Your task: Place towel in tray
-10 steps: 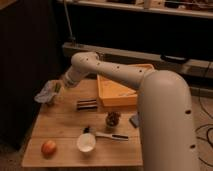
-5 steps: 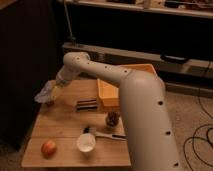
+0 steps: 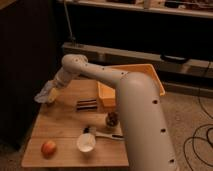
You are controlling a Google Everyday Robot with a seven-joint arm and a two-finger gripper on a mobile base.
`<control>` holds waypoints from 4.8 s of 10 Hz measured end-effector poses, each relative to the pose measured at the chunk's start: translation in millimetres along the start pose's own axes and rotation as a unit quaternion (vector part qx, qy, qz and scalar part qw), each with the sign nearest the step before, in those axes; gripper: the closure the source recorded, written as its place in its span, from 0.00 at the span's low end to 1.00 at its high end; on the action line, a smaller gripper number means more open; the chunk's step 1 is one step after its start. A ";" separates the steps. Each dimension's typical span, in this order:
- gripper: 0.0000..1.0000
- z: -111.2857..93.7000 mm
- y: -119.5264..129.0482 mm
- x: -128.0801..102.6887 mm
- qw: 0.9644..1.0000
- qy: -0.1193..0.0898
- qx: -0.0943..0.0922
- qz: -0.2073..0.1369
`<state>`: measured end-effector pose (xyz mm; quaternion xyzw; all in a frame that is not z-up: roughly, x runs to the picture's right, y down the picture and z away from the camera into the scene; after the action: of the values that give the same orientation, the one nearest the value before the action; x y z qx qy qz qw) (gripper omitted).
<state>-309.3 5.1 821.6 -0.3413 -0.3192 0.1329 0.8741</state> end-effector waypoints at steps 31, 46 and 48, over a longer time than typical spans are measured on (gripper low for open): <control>0.97 56.8 -1.8 13.1 0.998 0.053 -0.005 0.029; 1.00 -85.7 -99.1 55.6 0.989 0.045 0.081 0.112; 1.00 -123.3 -110.9 88.6 0.983 0.062 0.110 0.133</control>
<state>-160.3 -99.2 869.2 -0.2905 -0.1992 0.2608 0.8988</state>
